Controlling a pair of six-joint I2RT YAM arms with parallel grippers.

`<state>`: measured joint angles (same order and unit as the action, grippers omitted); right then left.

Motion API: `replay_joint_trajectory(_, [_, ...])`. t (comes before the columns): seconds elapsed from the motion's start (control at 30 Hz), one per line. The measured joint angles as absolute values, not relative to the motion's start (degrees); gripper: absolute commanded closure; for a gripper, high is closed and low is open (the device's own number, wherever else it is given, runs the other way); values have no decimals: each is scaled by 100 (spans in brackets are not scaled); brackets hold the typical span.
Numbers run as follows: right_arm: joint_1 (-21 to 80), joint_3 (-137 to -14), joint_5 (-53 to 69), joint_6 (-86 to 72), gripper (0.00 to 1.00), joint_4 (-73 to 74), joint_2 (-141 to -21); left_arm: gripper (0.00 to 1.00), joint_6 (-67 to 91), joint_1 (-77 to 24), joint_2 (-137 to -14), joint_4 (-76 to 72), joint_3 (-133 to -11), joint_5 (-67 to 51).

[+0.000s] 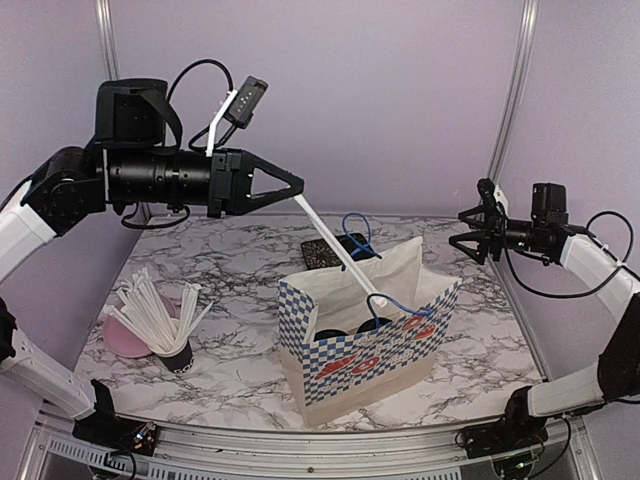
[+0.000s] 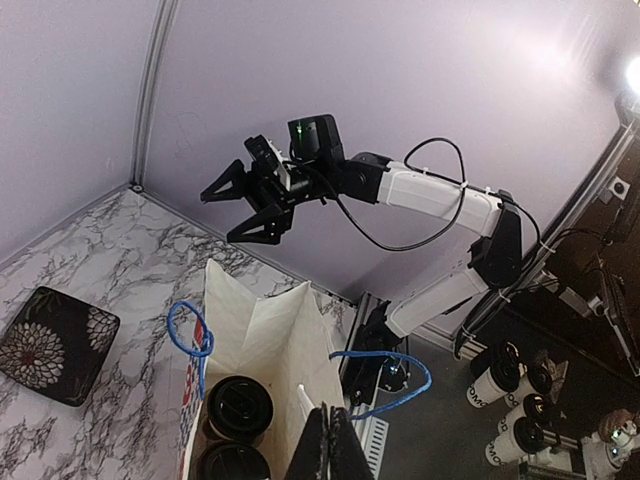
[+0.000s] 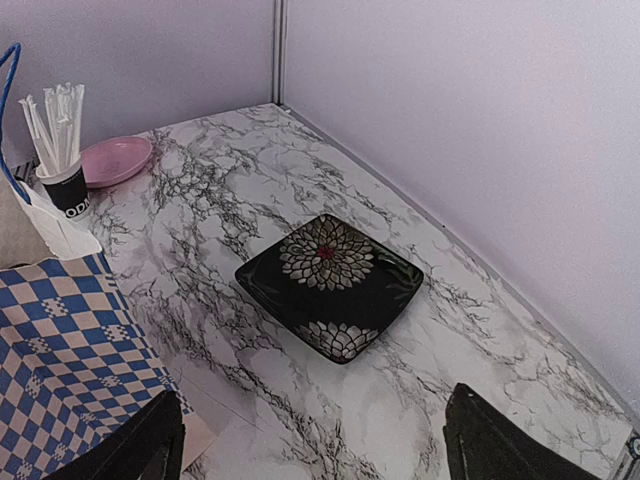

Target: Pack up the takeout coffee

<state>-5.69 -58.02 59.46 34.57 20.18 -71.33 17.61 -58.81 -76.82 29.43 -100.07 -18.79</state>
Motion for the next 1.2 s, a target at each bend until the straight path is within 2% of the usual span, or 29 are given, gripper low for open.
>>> replay_joint_trajectory(0.2, [-569,-5787,5940,3465,13,2021,-7129,100,1575,-6353,-8086,1660,-9231,-1525])
replay_joint_trajectory(0.47, [-569,-5752,5896,3531,13,2021,-7120,100,1328,-6582,-8895,545,-9061,-1039])
replay_joint_trajectory(0.67, [-572,-5745,5887,3579,13,2027,-7120,69,1203,-6674,-9826,589,-9465,-967])
replay_joint_trajectory(0.77, [-569,-5745,5887,3605,13,2032,-7120,60,1090,-6700,-9998,819,-9701,-954])
replay_joint_trajectory(0.97, [-569,-5743,5885,3664,13,2062,-7120,50,792,-6713,-9629,1264,-9870,-635])
replay_joint_trajectory(1.2, [-569,-5743,5885,3715,13,2064,-7120,49,635,-6713,-8287,2342,-9666,698])
